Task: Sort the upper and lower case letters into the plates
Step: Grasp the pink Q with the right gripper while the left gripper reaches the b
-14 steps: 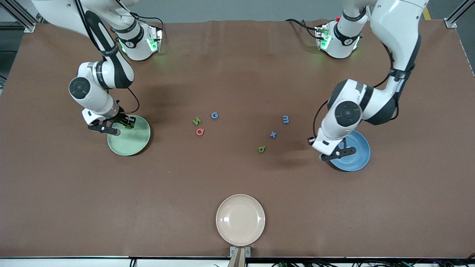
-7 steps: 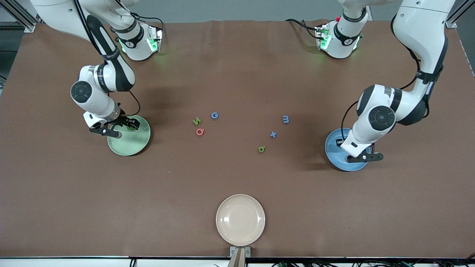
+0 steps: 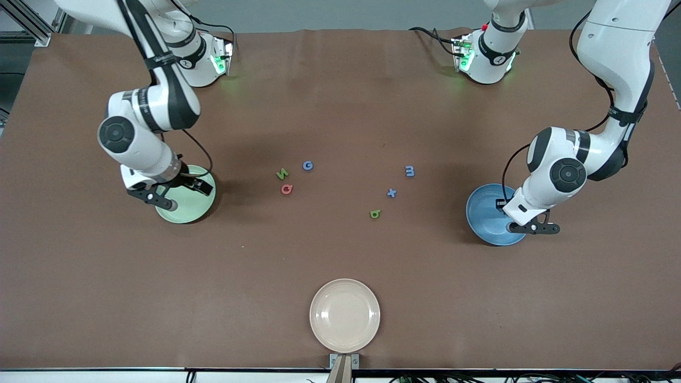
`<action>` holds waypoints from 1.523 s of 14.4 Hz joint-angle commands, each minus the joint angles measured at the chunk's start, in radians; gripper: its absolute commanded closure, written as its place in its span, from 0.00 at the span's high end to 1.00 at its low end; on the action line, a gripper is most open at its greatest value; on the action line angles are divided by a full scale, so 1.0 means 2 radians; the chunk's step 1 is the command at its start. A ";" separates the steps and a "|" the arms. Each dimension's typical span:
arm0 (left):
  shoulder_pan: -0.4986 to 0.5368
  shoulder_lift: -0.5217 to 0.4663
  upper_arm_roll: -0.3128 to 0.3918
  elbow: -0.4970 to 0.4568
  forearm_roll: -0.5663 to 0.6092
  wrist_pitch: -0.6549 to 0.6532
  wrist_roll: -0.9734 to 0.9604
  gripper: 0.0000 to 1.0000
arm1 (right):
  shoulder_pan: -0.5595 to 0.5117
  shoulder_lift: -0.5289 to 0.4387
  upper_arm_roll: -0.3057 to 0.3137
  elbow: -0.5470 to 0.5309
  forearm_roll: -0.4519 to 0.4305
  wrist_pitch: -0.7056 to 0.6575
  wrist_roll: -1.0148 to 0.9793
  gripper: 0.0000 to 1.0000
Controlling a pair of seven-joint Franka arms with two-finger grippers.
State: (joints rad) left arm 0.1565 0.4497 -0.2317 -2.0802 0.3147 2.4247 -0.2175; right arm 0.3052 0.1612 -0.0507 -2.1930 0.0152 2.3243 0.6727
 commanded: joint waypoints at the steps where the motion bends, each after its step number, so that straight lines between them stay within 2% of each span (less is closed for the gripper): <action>1: 0.008 0.004 -0.004 -0.004 0.010 0.011 0.005 0.15 | 0.041 0.042 -0.002 0.042 0.014 -0.002 0.085 1.00; 3: 0.008 0.004 -0.005 -0.004 0.010 0.011 0.005 0.16 | 0.071 0.080 -0.003 0.075 0.033 0.004 0.145 1.00; 6: 0.008 0.003 -0.005 -0.007 0.010 0.011 0.006 0.25 | 0.113 0.130 -0.004 0.096 0.034 0.047 0.223 0.96; 7: 0.008 0.002 -0.005 -0.007 0.010 0.011 0.006 0.38 | 0.123 0.146 -0.004 0.097 0.033 0.067 0.239 0.89; 8: 0.008 0.001 -0.005 -0.007 0.010 0.011 0.006 0.63 | 0.129 0.156 -0.004 0.099 0.033 0.079 0.245 0.81; 9: 0.006 -0.001 -0.005 -0.005 0.010 0.011 0.006 0.93 | 0.135 0.168 -0.004 0.102 0.033 0.086 0.255 0.75; 10: 0.005 -0.002 -0.006 -0.003 0.010 0.010 0.004 1.00 | 0.141 0.176 -0.004 0.104 0.033 0.087 0.262 0.71; 13: 0.003 -0.009 -0.028 0.006 0.009 0.000 -0.018 1.00 | 0.159 0.193 -0.005 0.112 0.032 0.090 0.281 0.71; 15: 0.002 -0.009 -0.050 0.021 0.009 -0.013 -0.076 1.00 | 0.160 0.196 -0.005 0.112 0.030 0.087 0.281 0.71; 18: -0.018 -0.003 -0.080 0.049 0.009 -0.037 -0.194 1.00 | 0.169 0.196 -0.005 0.106 0.029 0.086 0.286 0.71; 22: -0.086 0.015 -0.081 0.087 0.008 -0.040 -0.382 1.00 | 0.180 0.193 -0.005 0.097 0.029 0.082 0.297 0.68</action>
State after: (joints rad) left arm 0.0401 0.4503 -0.3960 -1.9593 0.3148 2.3699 -0.8283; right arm 0.6395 0.5530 -0.0496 -1.9842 0.0721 2.4892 1.2396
